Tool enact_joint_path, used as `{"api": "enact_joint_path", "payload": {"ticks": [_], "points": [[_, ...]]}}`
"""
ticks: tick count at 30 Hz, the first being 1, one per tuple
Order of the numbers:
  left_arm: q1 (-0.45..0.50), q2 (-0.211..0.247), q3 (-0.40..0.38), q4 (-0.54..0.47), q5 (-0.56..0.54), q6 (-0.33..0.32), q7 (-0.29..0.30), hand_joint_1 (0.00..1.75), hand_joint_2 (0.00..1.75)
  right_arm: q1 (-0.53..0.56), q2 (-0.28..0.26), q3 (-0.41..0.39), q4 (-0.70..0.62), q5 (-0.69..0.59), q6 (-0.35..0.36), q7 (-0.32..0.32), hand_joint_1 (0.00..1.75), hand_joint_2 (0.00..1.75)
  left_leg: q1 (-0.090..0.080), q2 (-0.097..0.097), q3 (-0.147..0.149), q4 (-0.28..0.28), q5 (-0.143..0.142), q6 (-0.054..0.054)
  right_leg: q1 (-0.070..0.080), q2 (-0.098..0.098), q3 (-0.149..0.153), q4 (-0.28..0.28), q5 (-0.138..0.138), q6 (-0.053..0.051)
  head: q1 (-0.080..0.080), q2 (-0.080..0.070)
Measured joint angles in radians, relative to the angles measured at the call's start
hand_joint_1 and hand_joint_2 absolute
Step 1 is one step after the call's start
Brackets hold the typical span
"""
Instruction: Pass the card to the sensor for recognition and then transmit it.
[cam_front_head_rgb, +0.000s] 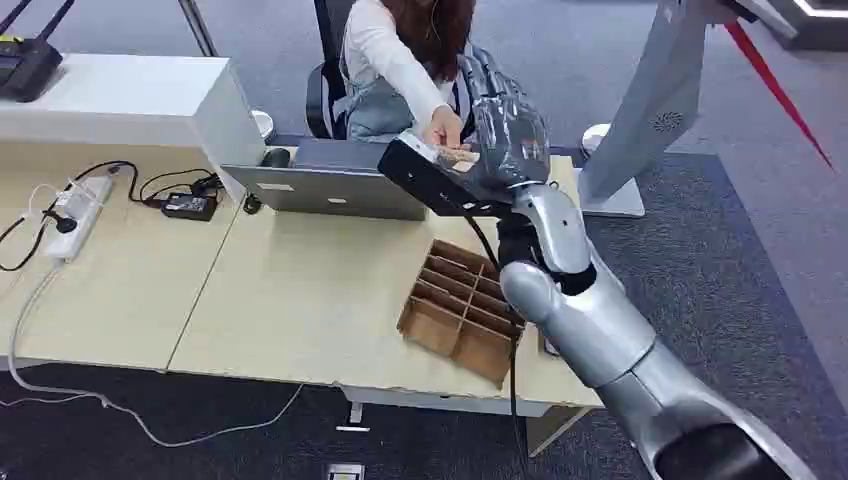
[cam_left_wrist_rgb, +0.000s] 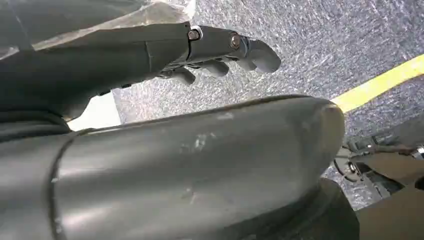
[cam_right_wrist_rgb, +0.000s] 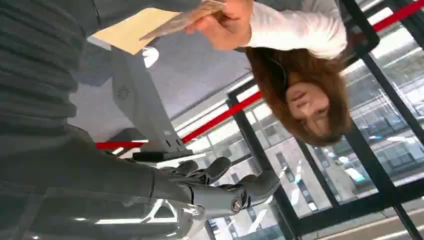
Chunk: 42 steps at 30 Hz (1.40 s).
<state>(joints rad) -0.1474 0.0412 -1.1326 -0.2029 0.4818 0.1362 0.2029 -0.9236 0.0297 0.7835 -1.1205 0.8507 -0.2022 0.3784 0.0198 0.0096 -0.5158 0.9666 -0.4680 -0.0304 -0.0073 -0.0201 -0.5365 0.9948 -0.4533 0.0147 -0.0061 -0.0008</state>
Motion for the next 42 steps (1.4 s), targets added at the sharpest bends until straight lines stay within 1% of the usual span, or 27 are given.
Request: {"api": "enact_joint_path", "payload": {"ticks": [6, 12, 34, 35, 36, 37, 38, 42], "points": [[0.001, 0.000, -0.008, 0.000, 0.001, -0.003, -0.004, 0.00, 0.00, -0.023, 0.035, 0.020, 0.127, -0.003, 0.004, 0.002, 0.00, 1.75, -0.001, 0.000, 0.000, 0.000, 0.000, 0.000, -0.001, 0.000, 0.000, 0.000, 0.000, 0.000, 0.000, 0.000], [0.002, 0.000, -0.016, 0.000, 0.000, -0.008, -0.005, 0.00, 0.00, -0.034, 0.044, 0.040, 0.208, -0.008, 0.005, 0.009, 0.00, 1.75, -0.001, 0.000, 0.000, 0.000, 0.000, 0.000, -0.001, 0.000, 0.000, 0.000, 0.000, 0.000, 0.000, 0.000], [0.002, 0.000, -0.022, 0.000, -0.008, -0.008, -0.006, 0.00, 0.00, -0.041, 0.048, 0.074, 0.304, -0.010, 0.021, 0.018, 0.00, 1.75, 0.000, 0.000, 0.000, 0.000, 0.000, 0.000, 0.000, 0.000, 0.000, 0.000, 0.000, 0.000, 0.000, 0.000], [0.002, 0.000, -0.022, 0.000, -0.008, -0.008, -0.006, 0.00, 0.00, -0.041, 0.048, 0.076, 0.308, -0.010, 0.021, 0.018, 0.05, 1.75, 0.000, 0.000, 0.000, 0.000, 0.000, 0.000, 0.000, 0.000, 0.000, 0.000, 0.000, 0.000, 0.000, 0.000], [0.002, 0.000, -0.023, 0.000, -0.008, -0.008, -0.006, 0.00, 0.00, -0.041, 0.049, 0.079, 0.311, -0.010, 0.021, 0.018, 1.38, 1.75, 0.000, 0.000, 0.000, 0.000, 0.000, 0.000, 0.000, 0.000, 0.000, 0.000, 0.000, 0.000, 0.000, 0.000], [0.002, 0.000, -0.023, 0.000, -0.008, -0.008, -0.006, 0.00, 0.00, -0.041, 0.049, 0.081, 0.314, -0.010, 0.021, 0.018, 1.66, 1.75, 0.000, 0.000, 0.000, 0.000, 0.000, 0.000, 0.000, 0.000, 0.000, 0.000, 0.000, 0.000, 0.000, 0.000], [0.002, 0.000, -0.023, 0.000, -0.008, -0.008, -0.006, 0.00, 0.00, -0.041, 0.049, 0.083, 0.317, -0.010, 0.020, 0.018, 1.75, 1.75, 0.000, 0.000, 0.000, 0.000, 0.000, 0.000, 0.000, 0.000, 0.000, 0.000, 0.000, 0.000, 0.000, 0.000], [0.003, 0.000, -0.023, 0.000, -0.010, -0.008, -0.006, 0.00, 0.00, -0.037, 0.048, 0.085, 0.322, -0.011, 0.010, 0.017, 1.75, 1.75, 0.000, 0.000, 0.000, 0.000, 0.000, 0.000, 0.000, 0.000, 0.000, 0.000, 0.000, 0.000, 0.000, 0.000]]}}
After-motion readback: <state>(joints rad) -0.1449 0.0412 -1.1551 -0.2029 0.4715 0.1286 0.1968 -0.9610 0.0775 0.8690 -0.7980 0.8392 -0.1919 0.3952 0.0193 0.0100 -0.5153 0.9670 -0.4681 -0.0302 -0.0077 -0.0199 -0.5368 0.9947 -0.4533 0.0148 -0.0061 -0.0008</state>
